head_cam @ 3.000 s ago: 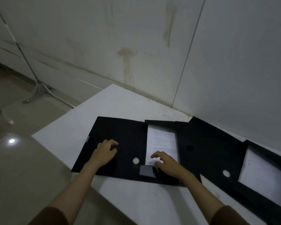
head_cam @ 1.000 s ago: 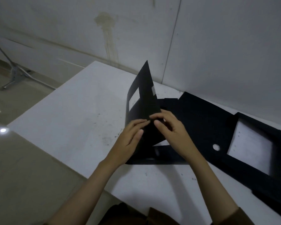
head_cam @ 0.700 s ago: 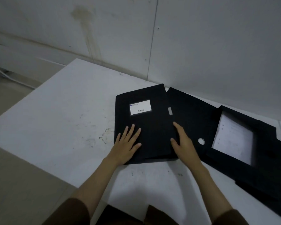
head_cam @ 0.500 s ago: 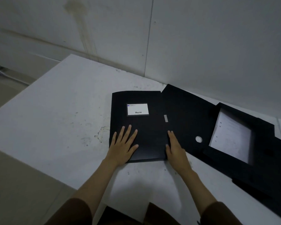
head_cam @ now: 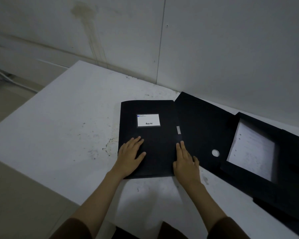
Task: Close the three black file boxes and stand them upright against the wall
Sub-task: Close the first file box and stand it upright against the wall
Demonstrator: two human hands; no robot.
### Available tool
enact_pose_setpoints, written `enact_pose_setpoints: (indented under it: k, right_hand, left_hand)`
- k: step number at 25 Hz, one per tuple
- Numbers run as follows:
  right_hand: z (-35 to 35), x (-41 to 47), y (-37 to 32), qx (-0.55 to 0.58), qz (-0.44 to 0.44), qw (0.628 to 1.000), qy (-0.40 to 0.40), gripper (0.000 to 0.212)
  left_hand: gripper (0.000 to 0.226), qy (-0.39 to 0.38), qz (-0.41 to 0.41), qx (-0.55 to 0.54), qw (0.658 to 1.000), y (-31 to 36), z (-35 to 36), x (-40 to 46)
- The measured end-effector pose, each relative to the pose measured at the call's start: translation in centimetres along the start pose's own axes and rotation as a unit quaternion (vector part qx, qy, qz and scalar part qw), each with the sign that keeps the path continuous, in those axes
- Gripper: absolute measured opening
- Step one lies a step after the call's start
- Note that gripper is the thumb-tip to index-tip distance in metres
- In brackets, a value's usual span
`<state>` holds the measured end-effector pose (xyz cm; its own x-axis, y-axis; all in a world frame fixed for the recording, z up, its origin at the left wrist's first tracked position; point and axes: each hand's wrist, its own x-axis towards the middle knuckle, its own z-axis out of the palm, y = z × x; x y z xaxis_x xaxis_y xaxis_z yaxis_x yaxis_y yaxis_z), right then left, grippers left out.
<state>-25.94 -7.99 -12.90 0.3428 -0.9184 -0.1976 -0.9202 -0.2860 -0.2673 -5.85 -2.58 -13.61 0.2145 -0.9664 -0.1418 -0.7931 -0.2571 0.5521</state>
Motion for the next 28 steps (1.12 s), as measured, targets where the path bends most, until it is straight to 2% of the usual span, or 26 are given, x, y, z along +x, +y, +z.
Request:
enact_pose_setpoints:
  k: [1,2,4,5,7,9,12,14,16,20,24,28]
  right_hand:
    - [-0.1,0.0,0.0,0.008,-0.002,1.000,-0.004,0.063]
    - [-0.3,0.0,-0.1,0.019,-0.006,1.000,-0.004,0.062]
    - [-0.6,0.0,-0.1,0.068,-0.014,0.998,-0.002,0.061]
    - [-0.8,0.0,-0.2,0.122,-0.013,0.992,-0.005,0.060]
    - [-1.4,0.0,-0.3,0.256,0.012,0.966,-0.023,0.058]
    - [-2.0,0.2,-0.3,0.341,0.049,0.938,-0.035,0.055]
    - [-2.3,1.1,-0.6,0.385,0.082,0.919,-0.027,0.047]
    - [-2.5,1.5,-1.2,0.417,0.102,0.903,-0.011,0.047]
    - [-2.5,1.7,-1.9,0.445,0.103,0.889,0.008,0.050]
    - [-3.7,2.8,-5.2,0.509,0.041,0.858,0.057,0.066]
    - [-5.1,5.4,-9.9,0.541,0.001,0.838,0.073,0.078]
    - [-5.3,7.7,-14.7,0.555,-0.008,0.830,0.055,0.061]
  left_hand:
    - [0.060,0.072,-0.029,-0.060,0.995,-0.2,-0.4,0.1]
    - [0.063,0.131,-0.096,-0.120,0.979,-0.4,-0.9,0.1]
    - [0.063,0.148,-0.242,-0.227,0.932,-1.1,-1.7,0.3]
    - [0.057,0.125,-0.269,-0.254,0.921,-1.5,-1.9,0.5]
    - [0.046,0.082,-0.264,-0.276,0.921,-1.6,-1.9,0.6]
    - [0.046,0.070,-0.266,-0.319,0.907,-1.4,-2.2,0.8]
    - [0.045,0.091,-0.299,-0.410,0.857,-0.8,-2.6,1.2]
    - [0.039,0.145,-0.324,-0.454,0.817,0.1,-3.1,1.2]
    - [0.034,0.203,-0.316,-0.476,0.795,0.4,-4.0,1.0]
    - [0.053,0.282,-0.243,-0.517,0.770,-0.7,-7.1,0.2]
    - [0.052,0.317,-0.134,-0.491,0.800,-3.5,-11.3,0.3]
    - [0.058,0.286,-0.080,-0.490,0.819,-7.4,-15.7,1.1]
